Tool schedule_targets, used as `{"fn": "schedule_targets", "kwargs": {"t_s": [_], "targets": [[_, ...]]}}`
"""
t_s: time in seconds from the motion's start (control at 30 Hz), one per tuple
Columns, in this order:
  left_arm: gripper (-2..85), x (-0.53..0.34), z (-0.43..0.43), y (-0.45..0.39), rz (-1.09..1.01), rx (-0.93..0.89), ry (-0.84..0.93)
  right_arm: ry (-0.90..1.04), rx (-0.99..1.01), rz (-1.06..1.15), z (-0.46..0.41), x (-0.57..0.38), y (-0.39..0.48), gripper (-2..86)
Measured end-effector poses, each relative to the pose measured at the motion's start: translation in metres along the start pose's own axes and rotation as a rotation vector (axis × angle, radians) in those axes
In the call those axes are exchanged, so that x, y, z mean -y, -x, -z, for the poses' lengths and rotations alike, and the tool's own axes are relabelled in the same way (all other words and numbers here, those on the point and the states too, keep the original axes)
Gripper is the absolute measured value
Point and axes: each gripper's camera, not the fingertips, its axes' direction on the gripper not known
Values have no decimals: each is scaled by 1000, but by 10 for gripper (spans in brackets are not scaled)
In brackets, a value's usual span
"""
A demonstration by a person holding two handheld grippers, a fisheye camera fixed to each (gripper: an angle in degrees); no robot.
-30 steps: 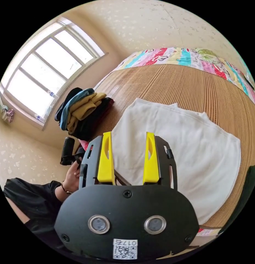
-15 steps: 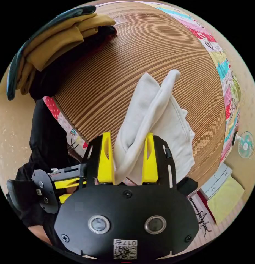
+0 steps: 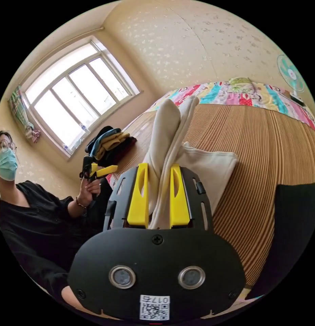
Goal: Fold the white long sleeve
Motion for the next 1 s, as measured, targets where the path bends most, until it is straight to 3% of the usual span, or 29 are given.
{"fn": "schedule_targets", "kwargs": {"t_s": [0.17,0.27,0.4,0.5,0.6,0.8,1.0], "targets": [[191,33,-93,23,70,95,139,80,-282,-265,21,-62,-84,133],[203,48,-122,41,132,180,131,-5,-145,-265,27,-71,-97,187],[206,60,-160,70,229,155,175,-30,147,-374,12,-73,-141,240],[182,59,-207,90,279,55,304,103,200,-380,-18,-76,-153,237],[163,53,-220,99,305,-9,304,122,189,-412,-21,-83,-145,194],[135,78,-148,32,151,113,244,94,239,-293,-27,-82,-72,145],[136,134,62,-85,-53,300,66,-44,444,-158,-60,-15,78,141]]}}
